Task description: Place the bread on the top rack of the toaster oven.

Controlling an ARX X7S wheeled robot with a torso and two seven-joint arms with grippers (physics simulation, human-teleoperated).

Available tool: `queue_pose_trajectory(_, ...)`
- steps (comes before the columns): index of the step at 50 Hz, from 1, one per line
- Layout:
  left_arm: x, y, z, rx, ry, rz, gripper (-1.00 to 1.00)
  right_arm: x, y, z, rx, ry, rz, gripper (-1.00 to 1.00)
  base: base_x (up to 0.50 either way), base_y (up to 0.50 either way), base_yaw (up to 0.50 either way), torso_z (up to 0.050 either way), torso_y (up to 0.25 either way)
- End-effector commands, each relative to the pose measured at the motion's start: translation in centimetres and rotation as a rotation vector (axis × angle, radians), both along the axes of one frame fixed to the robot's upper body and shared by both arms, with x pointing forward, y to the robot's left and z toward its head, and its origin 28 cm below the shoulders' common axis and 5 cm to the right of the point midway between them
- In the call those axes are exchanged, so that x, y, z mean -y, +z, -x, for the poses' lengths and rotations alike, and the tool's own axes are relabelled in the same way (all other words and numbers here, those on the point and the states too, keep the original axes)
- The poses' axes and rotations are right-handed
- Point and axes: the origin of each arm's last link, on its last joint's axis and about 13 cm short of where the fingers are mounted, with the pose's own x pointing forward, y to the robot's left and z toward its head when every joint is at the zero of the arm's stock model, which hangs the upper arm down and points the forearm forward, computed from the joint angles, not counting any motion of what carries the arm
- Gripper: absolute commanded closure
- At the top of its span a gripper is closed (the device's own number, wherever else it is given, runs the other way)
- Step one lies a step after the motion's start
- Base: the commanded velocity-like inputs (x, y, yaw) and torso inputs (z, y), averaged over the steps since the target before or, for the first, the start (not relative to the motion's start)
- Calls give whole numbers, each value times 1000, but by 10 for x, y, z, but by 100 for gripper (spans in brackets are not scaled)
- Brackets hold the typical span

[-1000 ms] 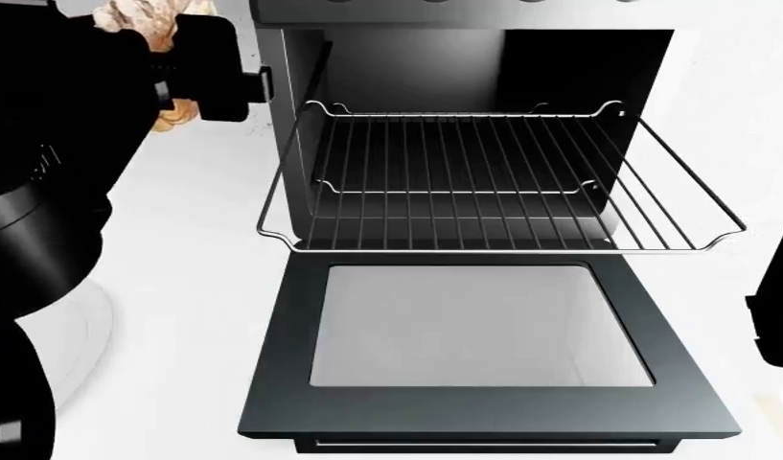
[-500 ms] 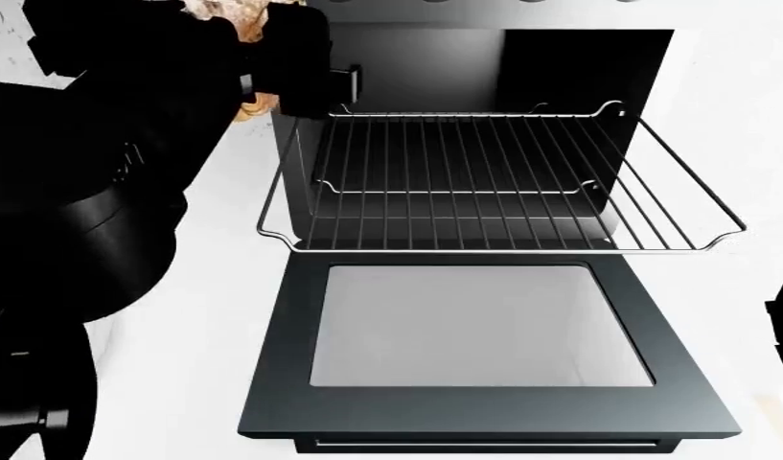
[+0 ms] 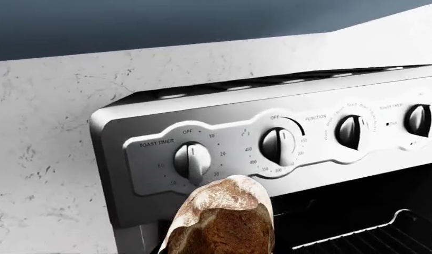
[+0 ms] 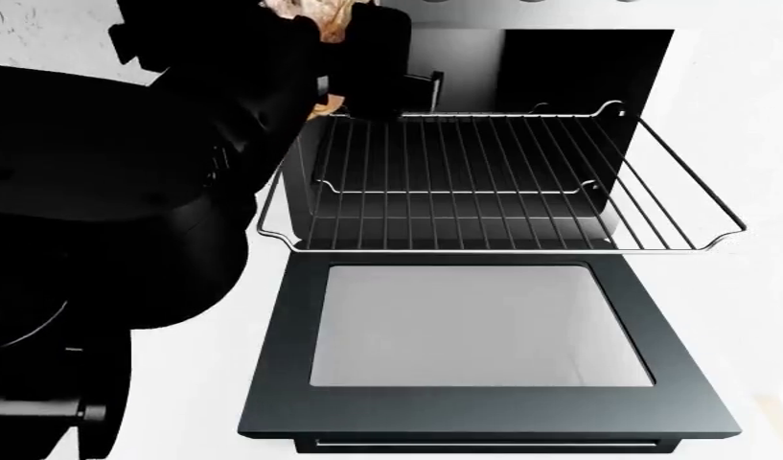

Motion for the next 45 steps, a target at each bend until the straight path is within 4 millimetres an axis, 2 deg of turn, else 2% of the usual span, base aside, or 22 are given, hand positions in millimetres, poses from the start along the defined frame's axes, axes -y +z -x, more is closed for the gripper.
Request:
queue_pose_trajectory(1, 11, -9, -6, -27, -73, -24, 100, 2, -1, 2, 3, -7, -3, -100, 0, 0, 0, 0, 0)
queue_pose_trajectory(8, 16, -20, -13, -38, -90, -38, 100, 3, -1, 3, 6, -17, -6, -100, 0, 0, 0, 0, 0)
queue_pose_trajectory(26, 23, -20, -6, -35, -115, -55, 100, 10, -3, 9, 9, -32, -10, -100, 0, 0, 0, 0, 0)
queue_pose_trajectory(45, 24, -25, -11, -45, -109, -57, 100, 10, -6, 10, 7, -36, -15, -100, 0, 0, 0, 0, 0)
